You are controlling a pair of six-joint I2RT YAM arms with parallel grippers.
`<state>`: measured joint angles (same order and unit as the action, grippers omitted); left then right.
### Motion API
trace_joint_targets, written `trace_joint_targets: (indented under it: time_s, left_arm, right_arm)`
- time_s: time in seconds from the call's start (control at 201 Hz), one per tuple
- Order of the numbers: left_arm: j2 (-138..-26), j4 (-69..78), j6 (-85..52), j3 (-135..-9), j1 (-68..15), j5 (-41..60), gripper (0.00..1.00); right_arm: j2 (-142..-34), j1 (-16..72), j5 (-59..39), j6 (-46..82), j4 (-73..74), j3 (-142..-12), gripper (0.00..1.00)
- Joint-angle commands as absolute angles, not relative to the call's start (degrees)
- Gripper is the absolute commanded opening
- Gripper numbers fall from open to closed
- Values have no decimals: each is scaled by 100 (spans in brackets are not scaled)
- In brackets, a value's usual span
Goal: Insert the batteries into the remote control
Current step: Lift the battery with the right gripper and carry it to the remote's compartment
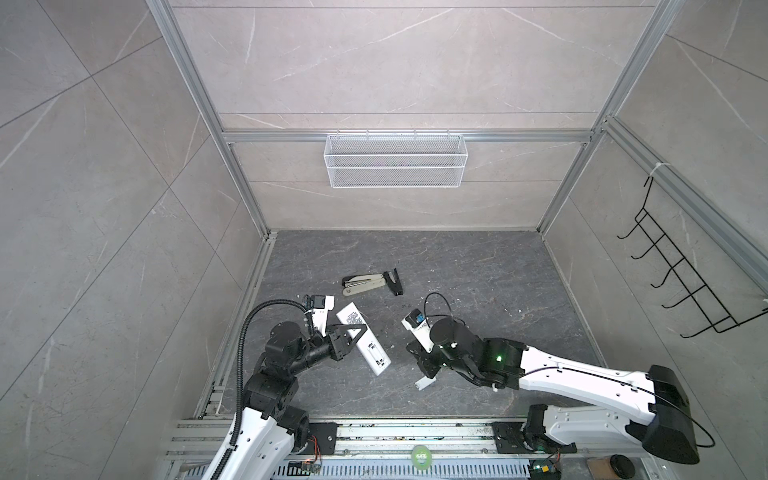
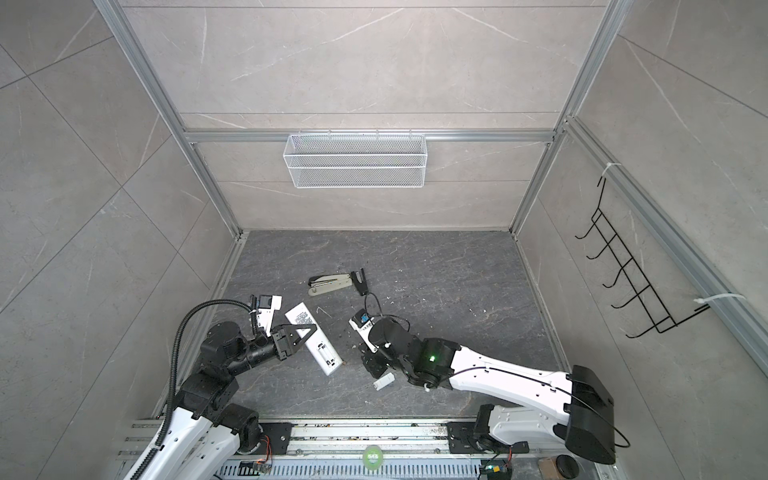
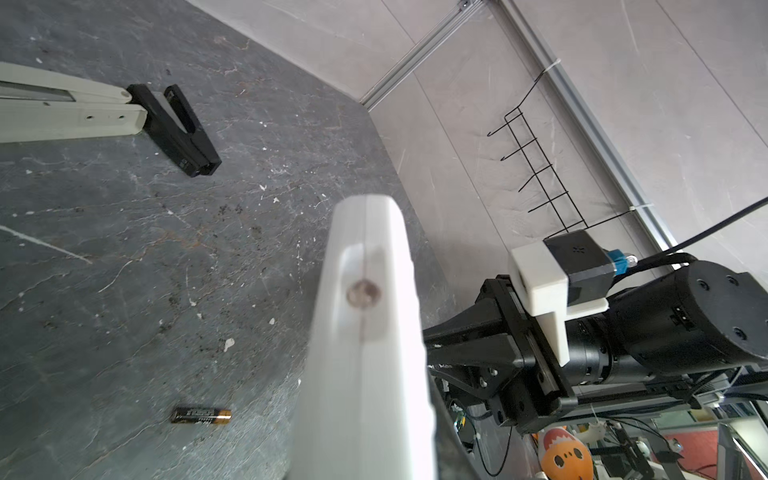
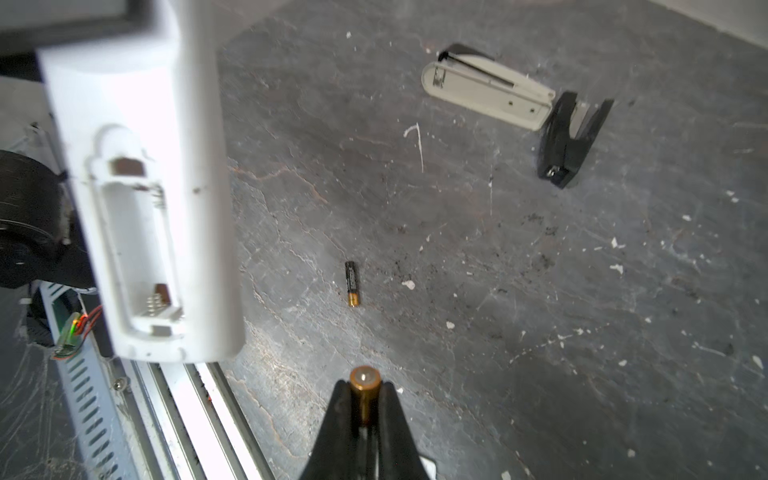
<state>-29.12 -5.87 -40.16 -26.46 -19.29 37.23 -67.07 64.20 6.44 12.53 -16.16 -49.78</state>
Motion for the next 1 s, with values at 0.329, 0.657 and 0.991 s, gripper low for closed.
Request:
trace_joint_targets:
  time_s: [0.329, 0.657, 0.991]
  left_arm:
    - [-2996, 290, -4179, -2636, -1908, 4187, 0]
    - [-2966, 308, -4174, -2632, -1912, 4240, 0]
    - [-2900, 342, -4210, -2584, -1908, 4220, 0]
  right_arm:
    - [-6227, 6442, -549, 749, -21, -4738, 0]
    - [-6577, 6497, -857, 820, 565, -4855, 0]
    - [-6901, 6602, -721, 945, 859, -4961, 0]
